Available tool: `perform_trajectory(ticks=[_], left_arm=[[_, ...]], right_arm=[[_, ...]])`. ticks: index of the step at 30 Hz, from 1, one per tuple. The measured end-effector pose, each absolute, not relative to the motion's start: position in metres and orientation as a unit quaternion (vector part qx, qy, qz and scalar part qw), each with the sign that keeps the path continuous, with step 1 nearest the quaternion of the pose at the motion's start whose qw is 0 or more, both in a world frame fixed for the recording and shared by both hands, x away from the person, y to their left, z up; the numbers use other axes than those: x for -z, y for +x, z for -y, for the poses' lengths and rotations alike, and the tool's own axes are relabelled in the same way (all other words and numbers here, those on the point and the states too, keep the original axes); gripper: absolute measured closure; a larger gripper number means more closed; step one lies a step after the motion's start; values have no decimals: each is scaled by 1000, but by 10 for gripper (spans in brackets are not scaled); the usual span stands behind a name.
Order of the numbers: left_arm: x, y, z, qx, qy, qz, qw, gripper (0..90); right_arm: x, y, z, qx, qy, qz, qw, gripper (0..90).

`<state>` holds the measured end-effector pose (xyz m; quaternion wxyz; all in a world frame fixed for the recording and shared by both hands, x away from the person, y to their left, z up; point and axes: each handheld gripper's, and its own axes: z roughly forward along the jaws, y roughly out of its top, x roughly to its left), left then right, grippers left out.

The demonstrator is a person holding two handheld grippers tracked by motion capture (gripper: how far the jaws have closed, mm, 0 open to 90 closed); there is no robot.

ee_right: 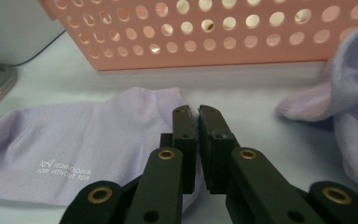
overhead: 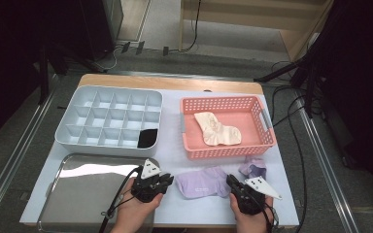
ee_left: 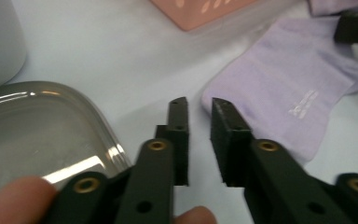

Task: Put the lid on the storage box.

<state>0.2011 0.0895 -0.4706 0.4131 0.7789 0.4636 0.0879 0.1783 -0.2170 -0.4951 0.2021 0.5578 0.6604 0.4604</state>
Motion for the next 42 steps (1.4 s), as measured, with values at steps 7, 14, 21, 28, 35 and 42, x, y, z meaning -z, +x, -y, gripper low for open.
perform_trajectory(ticks=[7, 14, 21, 28, 35, 42], left_arm=[[468, 202, -88, -43, 762, -472, 441, 496], [477, 203, -73, -39, 779, -480, 400, 580], [475, 202, -77, -71, 795, -466, 381, 884], [473, 203, -79, -120, 796, -455, 380, 900], [474, 204, -81, -115, 800, -446, 385, 779], [469, 200, -91, -101, 791, -445, 408, 588]], right_arm=[[495, 179, 217, -457, 557, -664, 199, 865], [496, 180, 217, -457, 557, -665, 197, 864], [494, 180, 217, -457, 557, -665, 195, 866], [488, 180, 220, -467, 554, -651, 226, 876], [490, 184, 223, -456, 560, -659, 209, 807], [475, 177, 248, -481, 573, -619, 240, 747]])
